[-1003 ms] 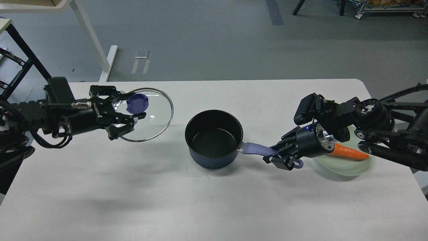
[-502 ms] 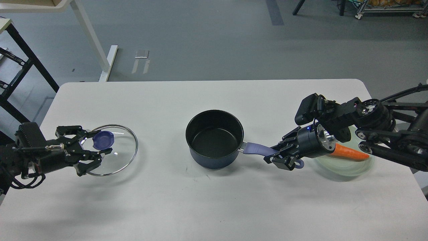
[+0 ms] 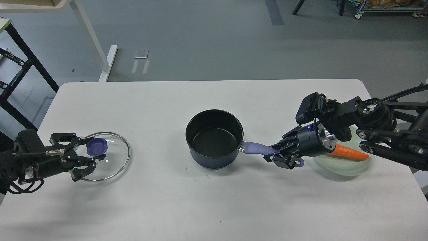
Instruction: Open pot lid
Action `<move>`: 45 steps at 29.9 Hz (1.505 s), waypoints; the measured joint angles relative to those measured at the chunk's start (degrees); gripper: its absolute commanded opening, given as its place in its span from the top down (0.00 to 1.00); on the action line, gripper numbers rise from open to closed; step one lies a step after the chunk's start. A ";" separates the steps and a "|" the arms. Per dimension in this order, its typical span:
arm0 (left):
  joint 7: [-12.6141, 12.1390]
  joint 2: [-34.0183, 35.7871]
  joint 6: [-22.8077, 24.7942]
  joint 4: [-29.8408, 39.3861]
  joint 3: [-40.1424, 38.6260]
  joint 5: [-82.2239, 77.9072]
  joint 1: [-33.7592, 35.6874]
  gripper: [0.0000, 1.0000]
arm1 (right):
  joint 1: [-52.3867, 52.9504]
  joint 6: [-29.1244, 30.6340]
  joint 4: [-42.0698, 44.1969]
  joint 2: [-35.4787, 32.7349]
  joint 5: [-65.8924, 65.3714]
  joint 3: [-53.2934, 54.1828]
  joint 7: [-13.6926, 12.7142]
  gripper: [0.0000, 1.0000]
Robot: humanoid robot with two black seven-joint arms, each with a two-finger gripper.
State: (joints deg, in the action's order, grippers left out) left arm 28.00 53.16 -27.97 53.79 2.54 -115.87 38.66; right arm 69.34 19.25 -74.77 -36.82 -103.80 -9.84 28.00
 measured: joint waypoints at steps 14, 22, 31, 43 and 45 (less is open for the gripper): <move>0.00 -0.60 0.00 -0.96 0.03 0.81 -0.76 0.03 | 0.00 -0.01 0.06 0.15 0.00 0.00 0.00 0.62; 0.00 0.80 0.84 2.14 0.16 7.83 -0.47 0.01 | 0.00 -0.01 0.05 0.13 0.00 0.00 0.00 0.61; -0.02 11.41 22.73 17.83 -1.04 38.65 9.18 0.01 | 0.00 -0.01 0.03 0.25 0.00 0.00 0.00 0.57; -0.03 9.11 41.80 16.33 -3.12 95.57 15.80 0.01 | 0.01 -0.01 -0.07 -0.08 0.15 0.00 0.00 0.02; -0.03 7.55 42.19 14.64 -4.32 99.27 15.92 0.01 | 0.08 -0.01 -0.12 -0.22 0.37 0.02 0.00 0.02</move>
State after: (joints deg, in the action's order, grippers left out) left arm 27.97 60.71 14.22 68.43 -1.78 -16.60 54.58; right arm 69.42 19.24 -74.89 -37.03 -103.43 -9.82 28.00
